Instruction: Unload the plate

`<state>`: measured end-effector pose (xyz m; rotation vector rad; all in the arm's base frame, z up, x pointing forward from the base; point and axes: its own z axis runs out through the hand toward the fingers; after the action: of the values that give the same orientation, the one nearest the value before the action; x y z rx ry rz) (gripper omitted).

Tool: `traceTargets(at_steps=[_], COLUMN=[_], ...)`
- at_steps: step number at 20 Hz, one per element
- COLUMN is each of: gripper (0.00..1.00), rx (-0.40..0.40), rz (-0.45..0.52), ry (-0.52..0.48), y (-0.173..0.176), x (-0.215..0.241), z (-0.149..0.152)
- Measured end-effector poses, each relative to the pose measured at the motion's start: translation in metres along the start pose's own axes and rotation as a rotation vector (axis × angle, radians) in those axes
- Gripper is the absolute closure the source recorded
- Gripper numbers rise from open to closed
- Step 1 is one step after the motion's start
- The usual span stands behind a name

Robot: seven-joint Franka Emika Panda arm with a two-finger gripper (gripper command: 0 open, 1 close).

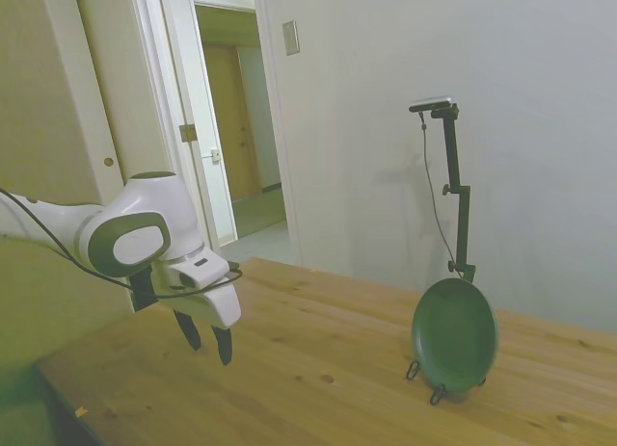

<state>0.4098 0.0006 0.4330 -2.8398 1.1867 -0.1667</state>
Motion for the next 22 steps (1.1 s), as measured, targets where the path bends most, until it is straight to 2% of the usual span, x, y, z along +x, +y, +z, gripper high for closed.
traceTargets(at_steps=[3,5,9,13,19,22], gripper=[0.0,0.0,0.0,0.0,0.0,0.0], rx=[0.002,-0.015,-0.01,0.027,0.056,0.055], rz=[0.022,0.078,0.187,0.294,0.404,0.419], ry=[0.001,0.045,0.152,0.228,0.294,0.309], y=[0.005,0.023,0.071,0.104,0.134,0.133], x=[0.005,0.021,0.063,0.117,0.207,0.235], z=[-0.001,-0.01,-0.05,-0.094,-0.14,-0.149])
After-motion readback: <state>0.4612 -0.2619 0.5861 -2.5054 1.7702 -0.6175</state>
